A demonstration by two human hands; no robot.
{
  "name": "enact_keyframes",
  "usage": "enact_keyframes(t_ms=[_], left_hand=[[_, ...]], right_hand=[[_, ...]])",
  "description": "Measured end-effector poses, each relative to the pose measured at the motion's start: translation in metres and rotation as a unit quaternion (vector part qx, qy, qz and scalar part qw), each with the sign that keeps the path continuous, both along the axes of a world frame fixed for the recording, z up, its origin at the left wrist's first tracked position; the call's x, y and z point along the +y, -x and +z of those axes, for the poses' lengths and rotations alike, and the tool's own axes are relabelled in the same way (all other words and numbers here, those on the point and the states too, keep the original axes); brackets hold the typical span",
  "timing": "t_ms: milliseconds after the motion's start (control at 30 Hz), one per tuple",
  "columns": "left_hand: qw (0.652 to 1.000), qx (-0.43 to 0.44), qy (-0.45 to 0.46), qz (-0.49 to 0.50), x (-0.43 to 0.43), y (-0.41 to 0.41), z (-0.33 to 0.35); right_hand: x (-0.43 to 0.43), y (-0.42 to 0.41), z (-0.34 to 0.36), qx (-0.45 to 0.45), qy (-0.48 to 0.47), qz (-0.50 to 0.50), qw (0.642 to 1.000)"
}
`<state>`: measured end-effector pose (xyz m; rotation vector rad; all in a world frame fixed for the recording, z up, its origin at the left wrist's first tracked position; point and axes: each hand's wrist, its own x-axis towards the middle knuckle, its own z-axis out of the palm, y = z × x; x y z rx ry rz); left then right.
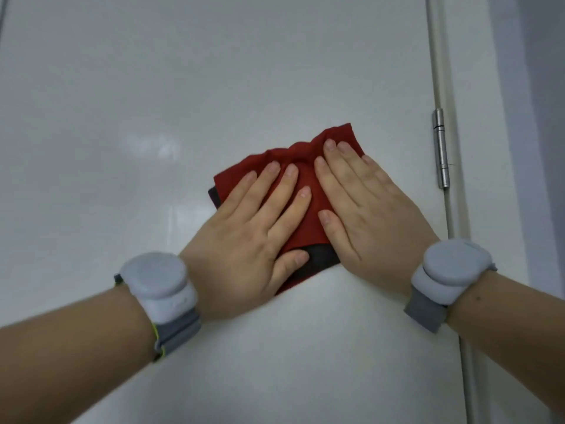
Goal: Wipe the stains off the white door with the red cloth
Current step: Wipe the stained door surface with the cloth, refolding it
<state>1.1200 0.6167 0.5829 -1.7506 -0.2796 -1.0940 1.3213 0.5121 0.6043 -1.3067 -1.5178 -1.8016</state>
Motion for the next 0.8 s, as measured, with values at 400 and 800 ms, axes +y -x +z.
enact_keyframes(t_ms=[400, 800], left_hand=[[1.0, -0.025, -0.015, 0.004, 0.004, -0.003, 0.027], [1.0, -0.01, 0.007, 0.021, -0.002, -0.005, 0.009]], right_hand=[[0.008, 0.0, 0.03, -0.009, -0.014, 0.003, 1.0], [0.0, -0.013, 0.018, -0.03, 0.033, 0.015, 0.999]])
